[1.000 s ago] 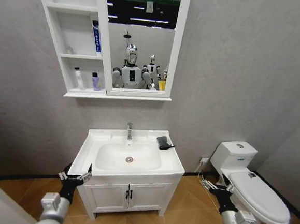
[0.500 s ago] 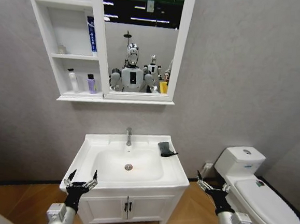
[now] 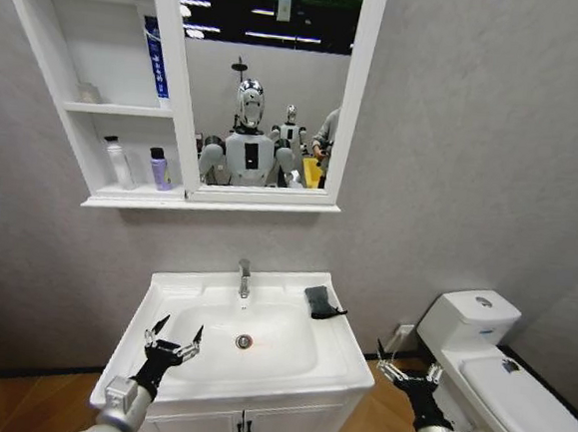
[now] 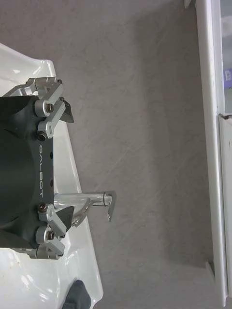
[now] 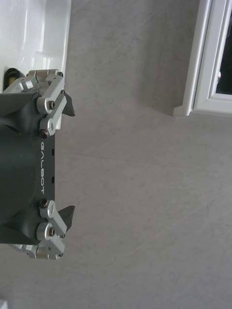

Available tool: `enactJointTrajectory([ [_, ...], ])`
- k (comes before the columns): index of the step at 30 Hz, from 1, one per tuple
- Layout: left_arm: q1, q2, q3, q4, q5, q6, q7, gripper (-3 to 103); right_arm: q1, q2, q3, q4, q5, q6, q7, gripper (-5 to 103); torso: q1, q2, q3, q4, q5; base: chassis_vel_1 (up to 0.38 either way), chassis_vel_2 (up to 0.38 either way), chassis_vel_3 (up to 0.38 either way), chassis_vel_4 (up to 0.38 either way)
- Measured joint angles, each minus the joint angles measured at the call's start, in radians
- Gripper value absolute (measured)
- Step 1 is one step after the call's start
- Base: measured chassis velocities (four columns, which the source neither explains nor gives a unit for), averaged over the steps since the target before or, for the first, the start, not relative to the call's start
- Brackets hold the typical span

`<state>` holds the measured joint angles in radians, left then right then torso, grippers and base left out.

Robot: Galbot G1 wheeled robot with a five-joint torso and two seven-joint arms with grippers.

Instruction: Move facial cleanser and shampoo from washbasin to cabinet, then wipe washbasin with towel.

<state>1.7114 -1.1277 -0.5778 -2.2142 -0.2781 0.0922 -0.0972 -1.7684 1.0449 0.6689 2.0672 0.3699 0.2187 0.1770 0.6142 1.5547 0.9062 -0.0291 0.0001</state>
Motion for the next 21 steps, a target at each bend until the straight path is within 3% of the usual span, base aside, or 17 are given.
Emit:
enactJointTrajectory([
  [3,-0.002,-0.030,-0.002,0.002,-0.017,-0.042,-0.015,98,0.141,-0.106,-0.012,-0.019,0.104,-0.085,-0.001,100,0.000,0.000,0.000,0.0012,-0.0002,0.021,-0.006,-0.007,0.017],
  [6,0.000,-0.034,0.000,-0.013,-0.026,-0.043,-0.017,95,0.211,-0.147,-0.012,-0.045,0.149,-0.116,0.002,100,0.001,0.000,0.000,0.0006,-0.0002,0.000,0.000,0.000,0.000],
  [11,0.031,-0.019,-0.032,-0.036,0.007,-0.043,-0.009,100,0.281,-0.161,-0.043,-0.090,0.198,-0.163,0.028,100,0.002,-0.001,0.001,0.0004,0.0000,-0.031,0.009,0.014,-0.021],
  [21,0.064,0.000,-0.079,-0.067,-0.005,-0.035,-0.017,100,0.359,-0.171,-0.115,-0.134,0.210,-0.203,0.033,100,0.001,0.000,0.000,0.0003,-0.0002,0.000,0.000,0.000,0.000],
])
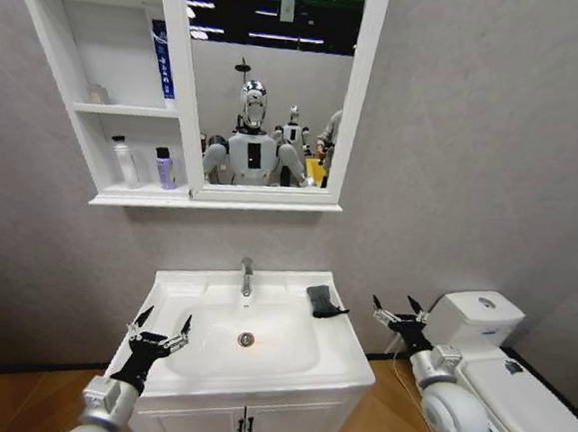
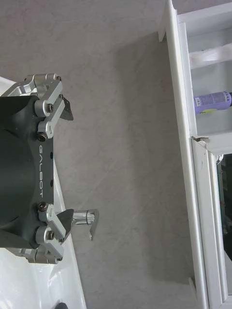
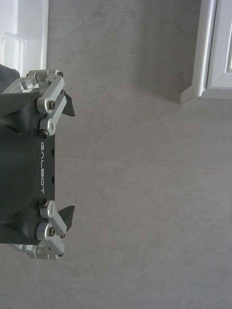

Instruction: Move facial cleanser and shampoo from washbasin to cabinet, then wipe washbasin with towel.

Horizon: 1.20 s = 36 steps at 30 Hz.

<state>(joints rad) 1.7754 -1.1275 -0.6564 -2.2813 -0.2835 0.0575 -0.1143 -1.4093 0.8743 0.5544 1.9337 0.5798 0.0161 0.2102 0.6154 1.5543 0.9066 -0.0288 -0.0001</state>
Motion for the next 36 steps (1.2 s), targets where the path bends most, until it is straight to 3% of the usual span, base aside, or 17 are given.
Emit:
enactJointTrajectory([
  [9,0.001,0.001,-0.002,-0.001,-0.002,0.004,-0.003,100,0.241,-0.021,-0.183,-0.104,0.033,-0.083,-0.019,100,0.000,0.000,0.000,0.0001,0.0001,0.000,0.000,0.000,0.000],
  [15,0.001,0.000,-0.001,-0.001,-0.002,0.004,-0.004,100,0.433,0.006,-0.349,-0.233,0.106,-0.134,-0.022,100,0.000,0.000,0.000,0.0000,0.0000,0.000,0.000,0.000,0.000],
  [22,0.000,0.000,0.000,-0.001,-0.002,0.005,-0.004,100,0.633,0.090,-0.501,-0.400,0.181,-0.246,0.056,100,0.000,0.000,0.000,0.0000,-0.0003,0.000,0.000,0.000,0.000],
  [27,0.000,0.000,0.000,-0.001,-0.002,0.005,-0.004,100,0.746,0.197,-0.585,-0.532,0.220,-0.322,0.097,100,0.000,0.000,0.000,0.0003,0.0000,0.000,0.000,0.000,0.000],
  [29,0.000,0.000,0.000,-0.001,-0.002,0.005,-0.004,100,0.757,0.215,-0.593,-0.549,0.223,-0.331,0.107,103,0.000,0.000,0.000,0.0003,-0.0002,0.000,0.000,0.000,0.000],
  [32,0.000,0.000,0.000,-0.001,-0.002,0.005,-0.004,100,0.772,0.253,-0.615,-0.579,0.224,-0.349,0.134,99,0.000,0.000,0.000,0.0004,-0.0001,0.000,0.000,0.000,0.000],
  [36,0.000,0.000,0.000,0.000,-0.002,0.005,-0.004,100,0.758,0.263,-0.615,-0.594,0.161,-0.349,0.153,95,0.000,0.000,0.000,0.0002,-0.0001,0.000,0.000,0.000,0.000],
])
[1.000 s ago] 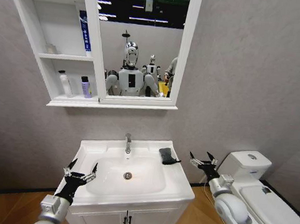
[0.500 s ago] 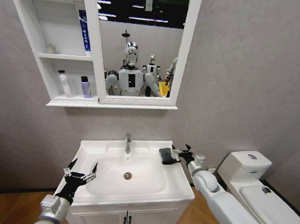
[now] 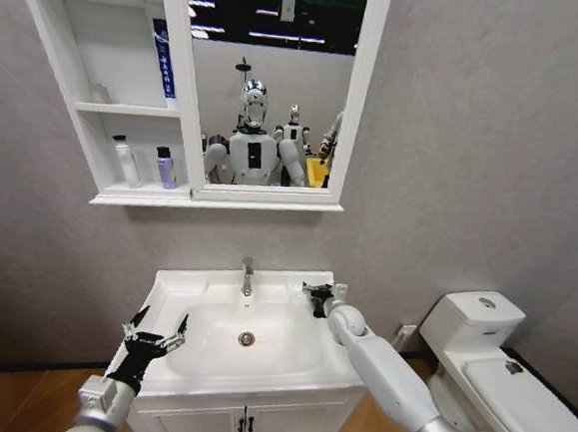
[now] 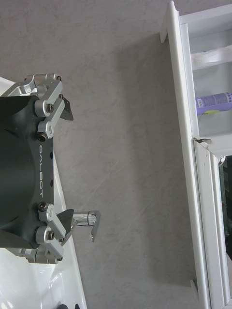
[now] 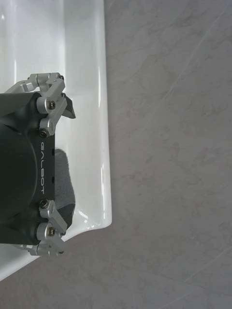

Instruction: Move facial cleanser and shampoo from washbasin to cabinet, then wipe washbasin with towel.

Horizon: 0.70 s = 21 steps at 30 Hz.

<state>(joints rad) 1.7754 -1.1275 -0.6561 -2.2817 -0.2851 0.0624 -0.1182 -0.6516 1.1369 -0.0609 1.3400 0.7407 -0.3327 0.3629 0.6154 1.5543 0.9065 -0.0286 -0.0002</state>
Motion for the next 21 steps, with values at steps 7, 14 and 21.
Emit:
enactJointTrajectory([
  [7,0.000,0.000,0.000,0.000,0.000,0.000,0.000,100,-0.062,-0.016,0.021,0.025,-0.027,-0.006,0.023,100,0.000,0.000,0.000,-0.0006,0.0002,0.000,0.000,0.000,0.000],
  [14,0.000,0.000,0.000,0.001,0.000,0.000,0.000,100,-0.063,0.003,0.038,-0.022,0.030,-0.006,0.018,101,0.000,0.000,0.000,-0.0001,0.0002,0.000,0.000,0.000,0.000],
  [21,0.000,0.000,0.000,0.001,0.000,0.000,0.000,100,-0.052,-0.004,0.031,-0.068,0.034,0.018,-0.006,80,0.000,0.000,0.000,0.0000,0.0002,0.000,0.000,0.000,0.000],
])
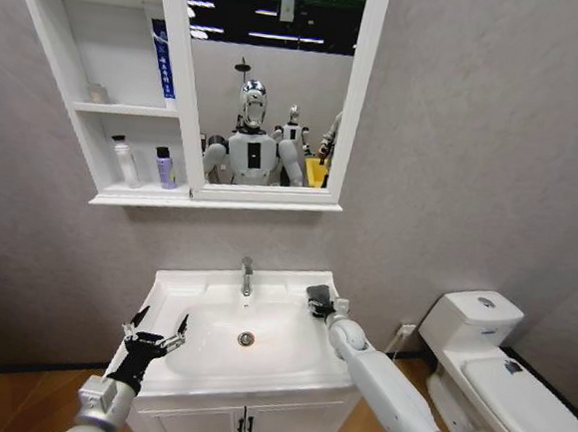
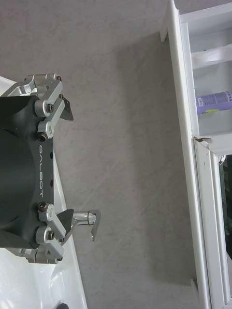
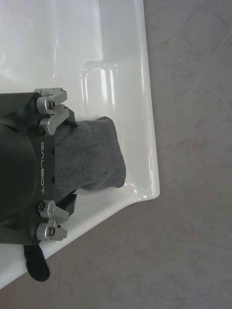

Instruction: Move facial cleanser and shampoo from washbasin to cabinet, then wipe washbasin with towel.

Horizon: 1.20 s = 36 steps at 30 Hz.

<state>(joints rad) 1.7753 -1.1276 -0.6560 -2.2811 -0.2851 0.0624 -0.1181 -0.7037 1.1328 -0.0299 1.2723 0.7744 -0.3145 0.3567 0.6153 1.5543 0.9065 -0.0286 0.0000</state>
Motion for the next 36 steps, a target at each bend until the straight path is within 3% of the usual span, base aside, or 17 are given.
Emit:
enactJointTrajectory([
  [5,0.000,0.000,0.000,0.000,0.000,0.000,0.000,100,-0.002,-0.016,-0.001,0.001,-0.011,0.010,-0.009,65,0.000,0.000,0.000,0.0000,0.0000,0.000,0.000,0.000,0.000],
  [6,0.000,0.000,0.000,0.000,0.000,0.000,0.000,100,0.000,-0.020,-0.002,0.001,-0.013,0.011,-0.009,54,0.000,0.000,0.000,-0.0001,0.0000,0.000,0.000,0.000,0.000],
  [8,0.000,0.000,0.000,0.000,0.000,0.000,0.000,100,0.003,-0.022,-0.003,0.002,-0.012,0.011,-0.009,54,0.000,0.000,0.000,-0.0001,0.0000,0.000,0.000,0.000,0.000],
  [14,0.000,0.000,0.000,0.000,0.000,0.000,0.000,100,0.011,-0.018,-0.014,0.014,-0.009,0.016,-0.011,27,0.000,0.000,0.000,-0.0003,0.0000,0.000,0.000,0.000,0.000],
  [15,0.000,0.000,0.000,0.000,0.000,0.000,0.000,100,0.011,-0.018,-0.014,0.014,-0.009,0.016,-0.011,27,0.000,0.000,0.000,-0.0003,0.0000,0.000,0.000,0.000,0.000],
  [19,0.000,0.000,0.000,0.000,0.000,0.000,0.000,100,-0.001,-0.036,-0.024,0.066,-0.008,0.053,-0.073,11,0.000,0.000,0.000,0.0000,-0.0001,0.000,0.000,0.000,0.000],
  [24,0.000,0.000,0.000,0.000,0.000,0.000,0.000,100,-0.030,-0.067,-0.080,0.175,0.006,0.089,-0.108,7,0.000,0.000,0.000,-0.0004,-0.0006,0.000,0.000,0.000,0.000],
  [28,0.000,0.000,0.000,0.000,0.000,0.000,0.000,100,-0.077,-0.044,-0.159,0.300,0.016,0.050,-0.018,7,0.000,0.000,0.000,-0.0002,-0.0005,0.000,0.000,0.000,0.000],
  [30,0.000,0.000,0.000,0.000,0.000,0.000,0.000,100,-0.092,-0.011,-0.208,0.344,0.064,-0.003,0.088,7,0.000,0.000,0.000,0.0002,0.0000,0.000,0.000,0.000,0.000],
  [31,0.000,0.000,0.000,0.000,0.000,0.000,0.000,100,-0.095,0.001,-0.234,0.351,0.079,-0.024,0.133,7,0.000,0.000,0.000,0.0001,-0.0003,0.000,0.000,0.000,0.000],
  [34,0.000,0.000,0.000,0.000,0.000,0.000,0.000,100,-0.096,0.013,-0.260,0.349,0.086,-0.036,0.173,7,0.000,0.000,0.000,0.0001,-0.0002,0.000,0.000,0.000,0.000],
  [36,0.000,0.000,0.000,0.000,0.000,0.000,0.000,100,-0.092,0.041,-0.293,0.317,0.133,-0.050,0.252,7,0.000,0.000,0.000,-0.0002,-0.0003,0.000,0.000,0.000,0.000],
])
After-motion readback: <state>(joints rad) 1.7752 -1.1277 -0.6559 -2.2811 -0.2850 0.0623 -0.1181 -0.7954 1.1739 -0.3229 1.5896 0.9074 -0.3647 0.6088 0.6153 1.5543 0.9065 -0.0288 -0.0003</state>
